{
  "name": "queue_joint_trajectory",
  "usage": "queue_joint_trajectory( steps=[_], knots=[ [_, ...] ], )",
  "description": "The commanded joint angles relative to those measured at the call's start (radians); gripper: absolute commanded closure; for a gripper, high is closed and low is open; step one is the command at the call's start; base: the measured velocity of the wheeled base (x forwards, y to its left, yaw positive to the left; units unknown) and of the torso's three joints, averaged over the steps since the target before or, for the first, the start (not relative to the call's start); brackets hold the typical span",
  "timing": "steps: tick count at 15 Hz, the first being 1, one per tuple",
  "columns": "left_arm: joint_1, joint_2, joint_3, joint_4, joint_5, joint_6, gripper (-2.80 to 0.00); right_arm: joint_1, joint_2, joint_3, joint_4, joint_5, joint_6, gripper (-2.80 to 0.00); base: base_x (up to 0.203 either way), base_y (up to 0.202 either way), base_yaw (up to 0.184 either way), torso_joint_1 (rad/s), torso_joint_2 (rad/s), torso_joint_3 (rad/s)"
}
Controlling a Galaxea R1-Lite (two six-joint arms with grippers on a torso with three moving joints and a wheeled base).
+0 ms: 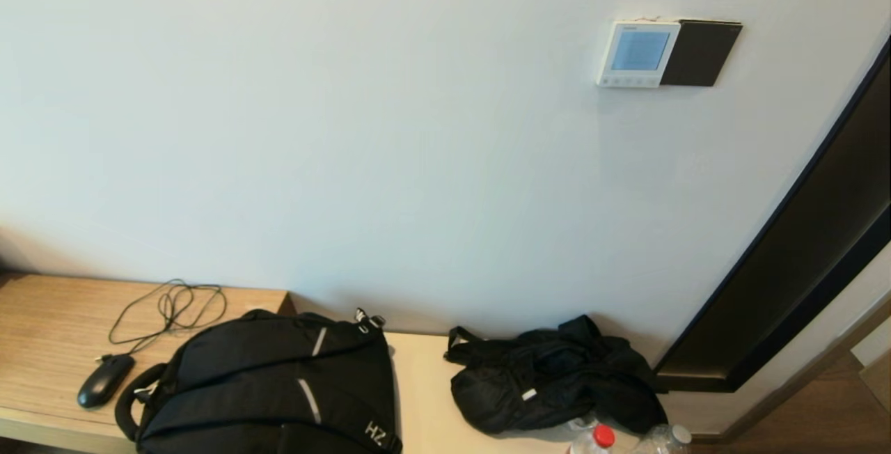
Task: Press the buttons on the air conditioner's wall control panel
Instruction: Turn on the central air conditioner
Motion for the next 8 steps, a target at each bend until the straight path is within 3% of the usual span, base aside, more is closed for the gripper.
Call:
queue_joint_trajectory(
  steps=[1, 4, 8],
  knots=[
    [0.000, 0.000, 0.000, -0.001, 0.000, -0.001, 0.00, 0.000, 0.141, -0.001, -0.089, -0.003, -0.001, 0.00, 0.000, 0.000, 0.000, 0.000, 0.00, 0.000],
    [0.000, 0.000, 0.000, 0.000, 0.000, -0.001, 0.00, -0.005, 0.365, -0.026, -0.385, -0.010, -0.013, 0.00, 0.000, 0.000, 0.000, 0.000, 0.00, 0.000],
    [0.000, 0.000, 0.000, 0.000, 0.000, -0.001, 0.00, 0.045, 0.687, -0.198, -0.622, -0.090, -0.048, 0.00, 0.000, 0.000, 0.000, 0.000, 0.00, 0.000]
  ],
)
